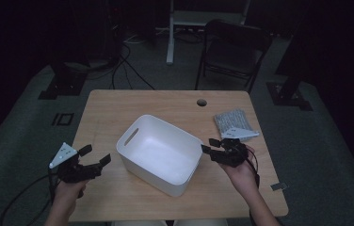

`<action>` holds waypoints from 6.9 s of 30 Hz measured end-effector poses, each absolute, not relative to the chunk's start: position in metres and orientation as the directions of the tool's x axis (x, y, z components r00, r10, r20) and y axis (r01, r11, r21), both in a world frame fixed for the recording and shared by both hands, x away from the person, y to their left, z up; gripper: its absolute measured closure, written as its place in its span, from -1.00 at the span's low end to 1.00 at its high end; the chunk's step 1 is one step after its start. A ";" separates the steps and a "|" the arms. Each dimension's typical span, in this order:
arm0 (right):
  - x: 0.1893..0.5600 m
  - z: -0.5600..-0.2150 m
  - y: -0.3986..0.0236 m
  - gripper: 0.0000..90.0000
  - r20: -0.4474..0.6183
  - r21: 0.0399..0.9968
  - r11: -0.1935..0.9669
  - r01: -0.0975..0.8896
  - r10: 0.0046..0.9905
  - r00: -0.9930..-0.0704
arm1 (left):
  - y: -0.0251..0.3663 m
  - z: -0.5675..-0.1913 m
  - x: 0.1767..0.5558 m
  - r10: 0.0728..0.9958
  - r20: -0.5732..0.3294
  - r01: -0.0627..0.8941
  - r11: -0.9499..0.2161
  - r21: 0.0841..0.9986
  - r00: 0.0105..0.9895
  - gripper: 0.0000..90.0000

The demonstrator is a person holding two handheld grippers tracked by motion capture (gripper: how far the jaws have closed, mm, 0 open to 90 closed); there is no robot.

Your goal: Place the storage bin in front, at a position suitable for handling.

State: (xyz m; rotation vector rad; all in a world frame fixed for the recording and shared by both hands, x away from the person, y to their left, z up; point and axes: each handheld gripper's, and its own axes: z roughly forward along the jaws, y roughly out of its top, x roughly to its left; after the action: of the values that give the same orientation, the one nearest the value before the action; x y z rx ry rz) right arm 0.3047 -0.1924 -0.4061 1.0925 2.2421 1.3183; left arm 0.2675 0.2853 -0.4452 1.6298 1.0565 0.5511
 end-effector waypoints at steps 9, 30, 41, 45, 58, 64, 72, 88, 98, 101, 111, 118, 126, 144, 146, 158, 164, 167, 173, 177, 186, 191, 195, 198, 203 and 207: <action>0.286 -0.410 -0.200 -0.05 0.179 0.862 0.160 0.480 0.791 -0.585 | 0.271 -0.417 0.304 0.824 -0.058 0.317 -0.151 0.936 0.563 -0.82; 0.279 -0.431 -0.167 -0.12 0.215 0.857 0.088 0.508 0.835 -0.507 | 0.247 -0.435 0.334 0.776 0.004 0.357 -0.295 0.886 0.631 -0.31; 0.289 -0.442 -0.158 -0.10 0.177 0.857 0.093 0.506 0.870 -0.461 | 0.246 -0.447 0.338 0.793 -0.057 0.396 -0.240 0.886 0.607 0.19; 0.294 -0.447 -0.161 0.09 0.200 0.846 0.086 0.527 0.863 -0.464 | 0.241 -0.450 0.343 0.802 -0.066 0.409 -0.230 0.883 0.594 0.27; 0.300 -0.445 -0.161 0.39 0.201 0.845 0.083 0.528 0.866 -0.458 | 0.234 -0.450 0.343 0.814 -0.058 0.425 -0.240 0.873 0.578 0.64; 0.307 -0.441 -0.160 0.66 0.151 0.851 0.114 0.512 0.881 -0.448 | 0.234 -0.450 0.340 0.805 -0.083 0.436 -0.229 0.870 0.587 0.76; 0.324 -0.436 -0.161 0.89 0.126 0.851 0.136 0.506 0.884 -0.449 | 0.231 -0.449 0.330 0.825 -0.060 0.433 -0.232 0.871 0.562 0.80; 0.346 -0.435 -0.165 0.91 0.137 0.847 0.158 0.508 0.858 -0.494 | 0.224 -0.450 0.302 0.837 -0.034 0.428 -0.243 0.870 0.546 0.68; 0.359 -0.435 -0.168 0.89 0.148 0.846 0.158 0.510 0.848 -0.509 | 0.214 -0.449 0.290 0.853 -0.023 0.434 -0.242 0.868 0.522 0.62; 0.360 -0.435 -0.170 0.88 0.154 0.846 0.156 0.510 0.845 -0.513 | 0.210 -0.449 0.287 0.857 -0.019 0.438 -0.243 0.865 0.514 0.60; 0.333 -0.427 -0.176 0.11 0.157 0.869 0.140 0.475 0.832 -0.532 | 0.221 -0.434 0.309 0.812 -0.018 0.344 -0.227 0.911 0.583 0.04; 0.304 -0.426 -0.185 -0.13 0.182 0.879 0.107 0.466 0.826 -0.534 | 0.222 -0.426 0.345 0.781 -0.009 0.339 -0.261 0.904 0.625 -0.06; 0.289 -0.435 -0.188 -0.21 0.177 0.870 0.109 0.480 0.840 -0.512 | 0.222 -0.429 0.382 0.753 -0.043 0.350 -0.253 0.902 0.657 -0.09; 0.273 -0.456 -0.159 -0.02 0.191 0.835 0.138 0.532 0.835 -0.516 | 0.207 -0.440 0.416 0.738 -0.041 0.366 -0.285 0.886 0.674 0.42; 0.274 -0.456 -0.159 0.00 0.189 0.834 0.137 0.535 0.840 -0.509 | 0.207 -0.439 0.415 0.735 -0.037 0.361 -0.288 0.887 0.677 0.53; 0.281 -0.455 -0.157 0.22 0.155 0.828 0.151 0.540 0.864 -0.479 | 0.211 -0.438 0.404 0.732 -0.036 0.370 -0.300 0.879 0.680 0.83; 0.289 -0.453 -0.160 0.37 0.152 0.828 0.148 0.541 0.870 -0.470 | 0.213 -0.439 0.390 0.764 -0.027 0.370 -0.282 0.885 0.645 0.82; 0.295 -0.452 -0.161 0.46 0.137 0.829 0.156 0.537 0.875 -0.465 | 0.213 -0.438 0.384 0.772 -0.018 0.377 -0.289 0.880 0.635 0.80; 0.307 -0.450 -0.166 0.61 0.141 0.825 0.150 0.545 0.879 -0.455 | 0.215 -0.437 0.370 0.772 0.000 0.375 -0.309 0.874 0.635 0.77; 0.314 -0.449 -0.168 0.70 0.144 0.824 0.145 0.547 0.881 -0.450 | 0.216 -0.437 0.361 0.769 0.002 0.372 -0.312 0.874 0.639 0.76; 0.334 -0.446 -0.170 0.85 0.108 0.820 0.179 0.544 0.884 -0.454 | 0.216 -0.435 0.341 0.758 0.026 0.358 -0.338 0.870 0.652 0.73; 0.349 -0.442 -0.171 0.88 0.100 0.806 0.211 0.553 0.872 -0.479 | 0.218 -0.435 0.339 0.761 -0.015 0.383 -0.309 0.871 0.648 0.73; 0.359 -0.441 -0.174 0.90 0.101 0.801 0.224 0.555 0.864 -0.494 | 0.217 -0.435 0.337 0.755 -0.025 0.385 -0.306 0.871 0.655 0.73; 0.364 -0.440 -0.175 0.90 0.105 0.796 0.233 0.559 0.856 -0.506 | 0.215 -0.435 0.337 0.759 -0.015 0.385 -0.314 0.868 0.651 0.71; 0.366 -0.441 -0.180 0.72 0.156 0.787 0.215 0.578 0.838 -0.523 | 0.208 -0.438 0.338 0.769 -0.004 0.406 -0.332 0.851 0.639 0.22; 0.356 -0.438 -0.185 0.49 0.175 0.804 0.188 0.564 0.831 -0.527 | 0.206 -0.440 0.341 0.774 -0.041 0.436 -0.311 0.845 0.632 0.12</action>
State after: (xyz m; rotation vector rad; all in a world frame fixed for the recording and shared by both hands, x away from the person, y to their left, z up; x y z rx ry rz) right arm 0.3561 -0.1851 -0.4382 1.3244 2.1678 1.2600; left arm 0.3409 0.2065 -0.4398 1.9509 0.9532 0.4723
